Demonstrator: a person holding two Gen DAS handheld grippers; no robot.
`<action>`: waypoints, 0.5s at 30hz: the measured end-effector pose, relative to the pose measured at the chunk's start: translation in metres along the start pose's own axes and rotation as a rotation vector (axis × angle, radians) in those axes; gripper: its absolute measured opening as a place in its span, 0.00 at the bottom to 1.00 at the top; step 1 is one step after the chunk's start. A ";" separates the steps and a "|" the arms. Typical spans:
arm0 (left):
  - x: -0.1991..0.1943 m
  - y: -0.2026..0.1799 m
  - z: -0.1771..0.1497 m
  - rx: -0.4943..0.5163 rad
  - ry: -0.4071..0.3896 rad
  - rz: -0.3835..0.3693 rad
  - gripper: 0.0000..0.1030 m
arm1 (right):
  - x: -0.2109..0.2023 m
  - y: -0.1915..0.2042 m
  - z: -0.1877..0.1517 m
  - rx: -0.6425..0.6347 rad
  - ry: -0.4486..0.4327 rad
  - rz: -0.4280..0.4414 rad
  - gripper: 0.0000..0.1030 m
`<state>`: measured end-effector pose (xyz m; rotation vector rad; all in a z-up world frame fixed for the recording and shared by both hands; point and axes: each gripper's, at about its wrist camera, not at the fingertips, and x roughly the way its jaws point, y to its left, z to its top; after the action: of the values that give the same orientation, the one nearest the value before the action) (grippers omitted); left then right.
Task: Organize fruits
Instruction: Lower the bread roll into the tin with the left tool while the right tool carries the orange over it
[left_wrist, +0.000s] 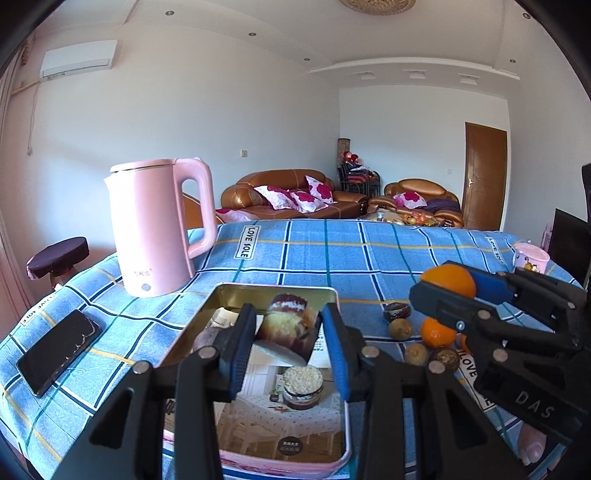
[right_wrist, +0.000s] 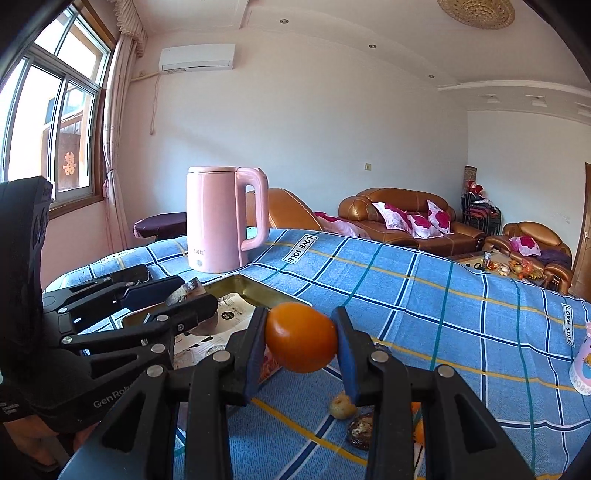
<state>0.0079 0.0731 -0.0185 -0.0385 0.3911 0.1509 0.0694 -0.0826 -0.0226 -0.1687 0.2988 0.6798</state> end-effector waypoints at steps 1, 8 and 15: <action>0.001 0.004 0.000 -0.005 0.005 0.007 0.37 | 0.002 0.002 0.001 -0.002 0.002 0.004 0.36; 0.007 0.028 -0.002 -0.037 0.026 0.045 0.37 | 0.014 0.015 0.006 -0.018 0.019 0.035 0.36; 0.011 0.043 -0.003 -0.044 0.051 0.069 0.37 | 0.031 0.028 0.009 -0.031 0.041 0.062 0.36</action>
<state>0.0098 0.1166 -0.0261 -0.0725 0.4406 0.2271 0.0761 -0.0409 -0.0257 -0.2043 0.3343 0.7433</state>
